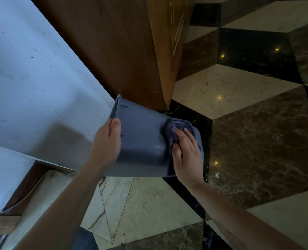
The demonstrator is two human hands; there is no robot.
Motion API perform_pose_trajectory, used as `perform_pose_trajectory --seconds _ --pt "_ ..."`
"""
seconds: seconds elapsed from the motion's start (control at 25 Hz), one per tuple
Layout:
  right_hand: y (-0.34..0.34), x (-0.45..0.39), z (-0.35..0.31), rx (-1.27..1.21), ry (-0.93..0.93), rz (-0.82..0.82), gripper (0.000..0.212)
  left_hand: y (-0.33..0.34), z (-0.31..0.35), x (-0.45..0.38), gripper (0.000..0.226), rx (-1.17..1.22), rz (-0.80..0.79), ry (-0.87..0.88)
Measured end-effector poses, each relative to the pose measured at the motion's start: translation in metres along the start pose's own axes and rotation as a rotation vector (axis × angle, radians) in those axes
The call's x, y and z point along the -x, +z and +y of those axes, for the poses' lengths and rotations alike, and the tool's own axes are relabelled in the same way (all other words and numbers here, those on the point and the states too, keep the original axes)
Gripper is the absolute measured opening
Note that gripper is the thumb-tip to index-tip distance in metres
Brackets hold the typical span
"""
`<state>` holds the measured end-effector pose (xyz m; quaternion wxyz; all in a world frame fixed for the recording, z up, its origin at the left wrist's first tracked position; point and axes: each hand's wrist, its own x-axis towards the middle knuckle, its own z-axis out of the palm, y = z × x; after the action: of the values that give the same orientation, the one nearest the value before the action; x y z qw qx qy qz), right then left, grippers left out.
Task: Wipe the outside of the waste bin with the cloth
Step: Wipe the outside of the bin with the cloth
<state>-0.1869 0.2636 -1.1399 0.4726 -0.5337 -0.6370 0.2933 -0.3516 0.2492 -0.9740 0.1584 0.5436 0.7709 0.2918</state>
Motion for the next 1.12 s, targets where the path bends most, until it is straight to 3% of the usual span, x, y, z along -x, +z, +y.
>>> perform_pose_trajectory --seconds 0.2,0.44,0.68,0.8,0.96,1.12 --pt "-0.012 0.003 0.03 -0.067 0.215 0.058 0.051 -0.009 -0.015 0.007 0.038 -0.017 -0.035 0.035" --pt "-0.018 0.001 0.045 -0.269 0.406 0.147 0.031 -0.024 -0.037 0.017 0.036 -0.006 -0.046 -0.016" --pt "-0.016 0.016 0.039 -0.231 0.361 0.126 0.039 -0.036 -0.018 0.004 0.035 0.267 -0.145 -0.236" --pt "-0.017 0.022 0.04 -0.122 0.308 0.119 0.039 -0.044 0.002 -0.031 0.06 0.157 -0.118 -0.4" --pt "-0.025 0.035 0.041 -0.027 0.197 0.093 0.043 -0.037 0.015 -0.075 0.095 -0.183 -0.153 -0.513" --pt "-0.025 0.041 0.035 0.027 0.154 0.081 0.047 -0.032 0.022 -0.097 0.045 -0.262 -0.237 -0.553"
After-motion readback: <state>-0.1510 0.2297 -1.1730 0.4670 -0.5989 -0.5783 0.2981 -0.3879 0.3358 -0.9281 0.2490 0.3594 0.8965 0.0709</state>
